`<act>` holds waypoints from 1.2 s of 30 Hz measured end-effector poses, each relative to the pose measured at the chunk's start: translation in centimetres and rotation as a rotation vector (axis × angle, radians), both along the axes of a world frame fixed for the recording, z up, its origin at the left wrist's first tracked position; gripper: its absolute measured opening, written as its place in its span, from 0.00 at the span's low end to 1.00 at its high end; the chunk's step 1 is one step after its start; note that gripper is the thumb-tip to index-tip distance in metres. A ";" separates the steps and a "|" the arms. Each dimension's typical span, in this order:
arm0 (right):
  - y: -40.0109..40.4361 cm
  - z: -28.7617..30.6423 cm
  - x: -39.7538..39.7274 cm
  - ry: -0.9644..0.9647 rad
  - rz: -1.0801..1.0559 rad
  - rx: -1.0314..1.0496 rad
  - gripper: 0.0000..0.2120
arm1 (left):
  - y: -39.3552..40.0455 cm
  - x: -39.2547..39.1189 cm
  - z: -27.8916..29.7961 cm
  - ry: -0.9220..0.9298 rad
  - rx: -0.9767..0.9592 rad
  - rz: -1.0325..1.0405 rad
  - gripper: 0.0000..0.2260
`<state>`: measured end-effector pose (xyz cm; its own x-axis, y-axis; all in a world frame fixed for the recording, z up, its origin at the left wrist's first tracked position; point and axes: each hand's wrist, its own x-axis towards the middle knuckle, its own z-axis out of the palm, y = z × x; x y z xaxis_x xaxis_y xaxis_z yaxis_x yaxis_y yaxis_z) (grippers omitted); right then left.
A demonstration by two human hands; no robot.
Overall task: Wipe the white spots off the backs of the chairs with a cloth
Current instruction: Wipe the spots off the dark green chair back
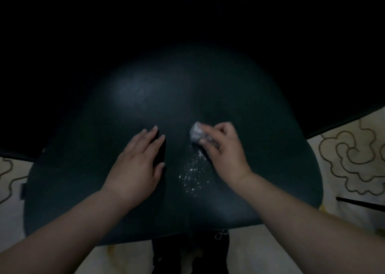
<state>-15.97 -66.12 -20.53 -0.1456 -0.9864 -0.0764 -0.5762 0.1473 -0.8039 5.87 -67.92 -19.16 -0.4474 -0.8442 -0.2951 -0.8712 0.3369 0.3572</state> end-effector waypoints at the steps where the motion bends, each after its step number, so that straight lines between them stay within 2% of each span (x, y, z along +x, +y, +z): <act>1: -1.3 0.1 -0.6 0.014 -0.064 -0.030 0.16 | 0.1 0.0 0.1 0.003 -0.006 0.002 0.28; 3: -4.5 -0.2 -1.9 0.081 -0.166 -0.050 0.18 | 0.3 0.0 0.0 0.013 -0.016 0.026 0.28; 5: -6.3 -0.9 -1.8 0.220 -0.144 0.008 0.21 | 0.6 -0.2 -0.1 0.010 -0.022 0.053 0.28; 8: -4.4 -1.4 0.3 0.340 0.040 -0.008 0.22 | 1.6 -0.6 -0.4 0.006 -0.031 0.097 0.28; 11: 0.7 -1.1 1.4 0.314 0.327 -0.081 0.23 | 3.2 -0.6 -0.3 0.005 -0.005 0.179 0.29; 13: 1.8 -0.5 0.7 0.251 0.427 -0.058 0.22 | 4.3 -0.5 0.0 0.007 -0.009 0.215 0.29; 16: 0.4 -0.3 -1.0 0.176 0.215 -0.075 0.20 | 5.9 -0.3 0.0 -0.005 -0.009 0.252 0.28; 18: -0.3 -0.5 -2.2 0.213 0.028 -0.054 0.20 | 6.7 -0.4 0.0 -0.011 -0.013 0.275 0.28; 20: 0.6 -1.0 -2.2 0.290 -0.068 -0.001 0.22 | 7.0 -0.7 -0.1 -0.004 -0.030 0.294 0.28; 24: 5.2 -2.0 3.8 0.348 -0.277 -0.022 0.28 | 7.0 -0.6 -0.4 0.015 -0.057 0.316 0.28; 27: 6.7 -2.0 8.7 0.288 -0.323 -0.021 0.28 | 7.4 0.2 -0.4 0.017 -0.040 0.279 0.27; 30: 5.6 -1.9 8.1 0.072 -0.422 -0.030 0.25 | 7.4 1.5 -0.3 0.030 -0.054 0.285 0.27; 34: 5.4 -2.2 5.1 0.210 -0.533 -0.039 0.22 | 7.7 3.7 -0.4 0.032 -0.083 0.290 0.27; 36: 5.6 -2.6 6.2 0.165 -0.591 0.006 0.16 | 7.8 4.3 -0.7 0.036 -0.083 0.289 0.27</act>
<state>-9.76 -60.55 -23.10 -0.6779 -0.7351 -0.0111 -0.5128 0.4837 -0.7093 10.15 -60.13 -19.83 -0.1942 -0.9587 -0.2079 -0.9224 0.1063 0.3714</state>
